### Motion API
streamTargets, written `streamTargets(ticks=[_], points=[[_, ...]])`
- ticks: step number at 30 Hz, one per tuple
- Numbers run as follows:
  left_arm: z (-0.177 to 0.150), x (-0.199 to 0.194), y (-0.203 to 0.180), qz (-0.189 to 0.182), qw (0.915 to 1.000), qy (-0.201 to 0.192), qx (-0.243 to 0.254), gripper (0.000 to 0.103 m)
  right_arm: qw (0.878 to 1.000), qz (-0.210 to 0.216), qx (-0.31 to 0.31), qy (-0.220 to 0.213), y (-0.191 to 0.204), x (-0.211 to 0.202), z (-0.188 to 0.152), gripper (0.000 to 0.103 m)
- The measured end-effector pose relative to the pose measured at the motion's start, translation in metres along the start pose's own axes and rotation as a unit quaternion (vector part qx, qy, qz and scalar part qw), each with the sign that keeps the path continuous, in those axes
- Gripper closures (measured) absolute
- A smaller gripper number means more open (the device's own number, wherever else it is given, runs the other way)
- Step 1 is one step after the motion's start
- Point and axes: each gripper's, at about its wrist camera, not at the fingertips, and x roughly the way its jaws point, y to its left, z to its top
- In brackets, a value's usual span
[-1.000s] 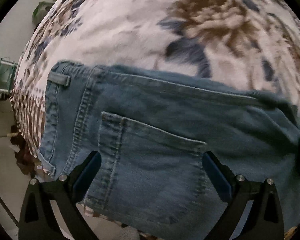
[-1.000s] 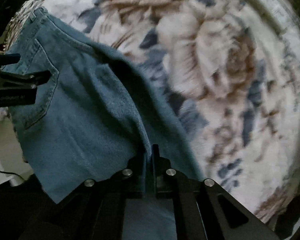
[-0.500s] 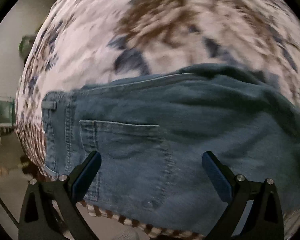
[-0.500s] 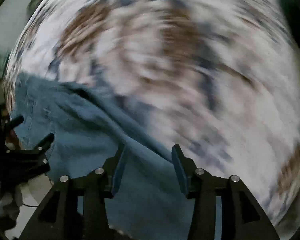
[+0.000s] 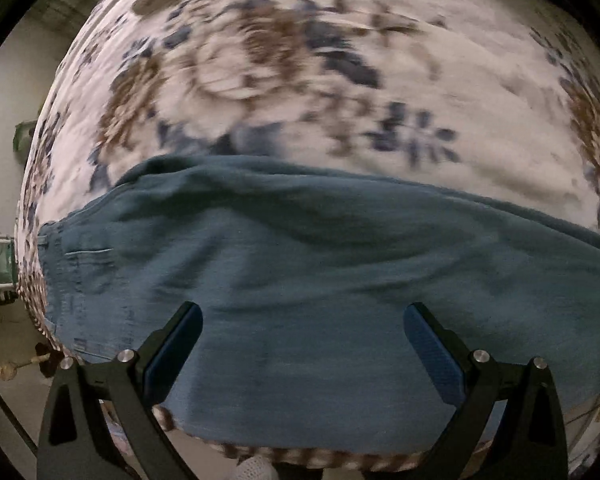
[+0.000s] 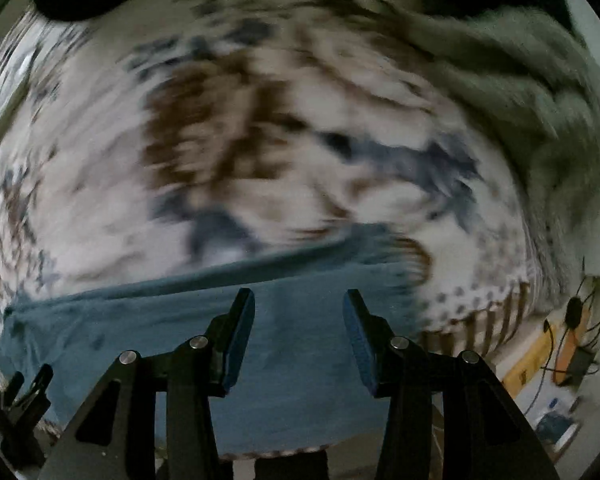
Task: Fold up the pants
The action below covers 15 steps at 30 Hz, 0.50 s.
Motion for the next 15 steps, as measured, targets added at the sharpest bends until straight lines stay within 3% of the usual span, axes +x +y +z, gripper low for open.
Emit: streamTargets(ticks=[7,11,13,15], points=[[0.011,0.038,-0.047,0.046,0.9982,0.011,0.036,0.0,0.999,-0.035,-0.026,-0.01,-0.046,0.039,-0.003,0.054],[0.013,0.057,-0.044,0.031,0.9991,0.027,0.01,0.0,1.0,-0.016,-0.023,-0.004,-0.057,0.056,-0.003,0.054],[0.015,0.059,-0.038,0.017,0.9989,0.041,-0.011,0.0,0.999,-0.001,-0.029,-0.013,-0.06,0.062,-0.005,0.065],[0.016,0.061,-0.034,0.011,0.9986,0.048,-0.02,0.0,0.998,-0.023,-0.044,-0.038,-0.056,0.061,-0.01,0.086]])
